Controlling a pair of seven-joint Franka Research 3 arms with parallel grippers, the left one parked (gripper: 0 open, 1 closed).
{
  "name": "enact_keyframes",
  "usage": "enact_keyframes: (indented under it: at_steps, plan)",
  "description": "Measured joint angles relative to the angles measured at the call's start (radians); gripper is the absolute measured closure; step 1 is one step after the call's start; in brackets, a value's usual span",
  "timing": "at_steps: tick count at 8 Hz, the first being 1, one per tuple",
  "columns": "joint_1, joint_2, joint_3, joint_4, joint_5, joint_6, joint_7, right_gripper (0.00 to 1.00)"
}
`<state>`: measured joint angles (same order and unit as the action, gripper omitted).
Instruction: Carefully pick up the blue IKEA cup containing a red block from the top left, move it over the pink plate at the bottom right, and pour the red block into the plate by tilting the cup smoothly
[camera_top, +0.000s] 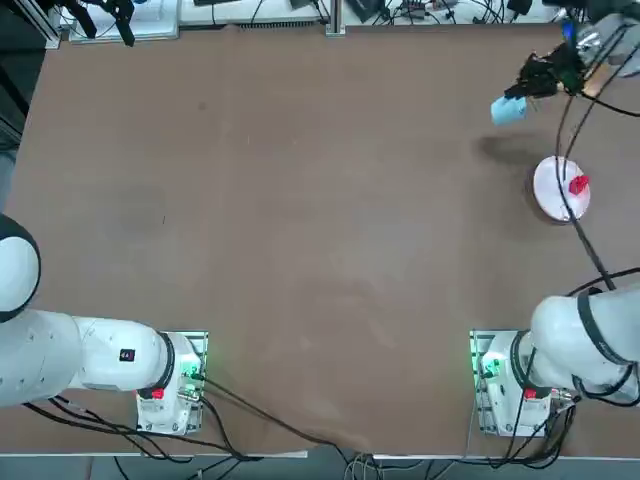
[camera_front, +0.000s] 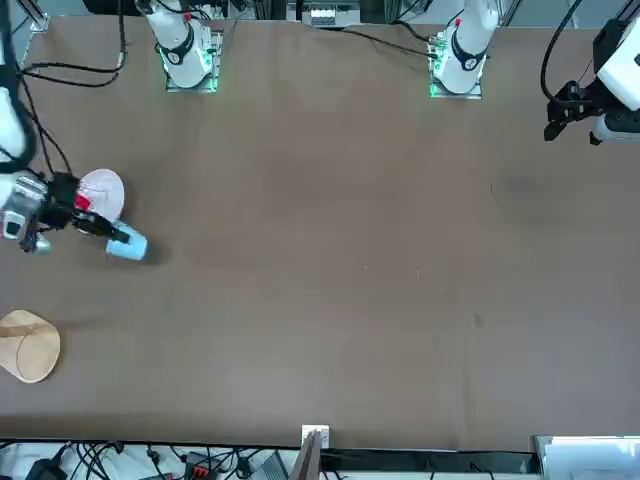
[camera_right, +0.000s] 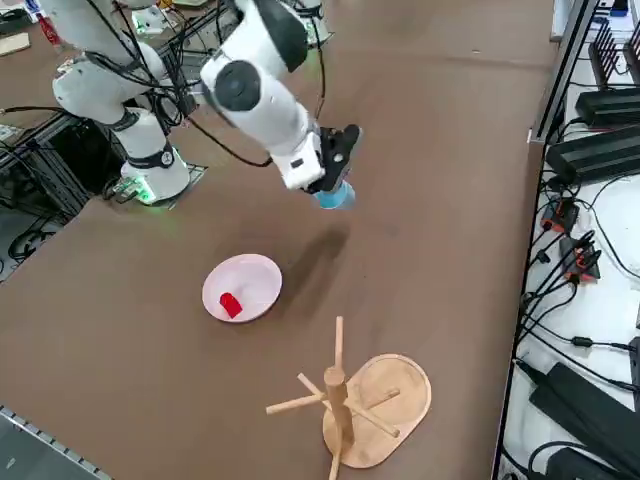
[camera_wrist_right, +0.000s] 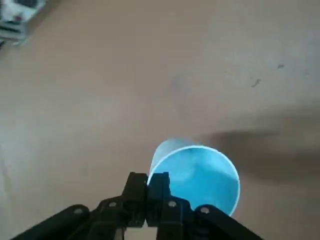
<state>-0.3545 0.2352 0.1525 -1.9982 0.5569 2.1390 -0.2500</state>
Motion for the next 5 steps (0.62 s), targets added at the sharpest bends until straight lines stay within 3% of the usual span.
enact_keyframes:
  at_steps: [5]
  plan:
    - [0.219, -0.014, 0.004, 0.001, -0.24, 0.081, 0.654, 0.98]
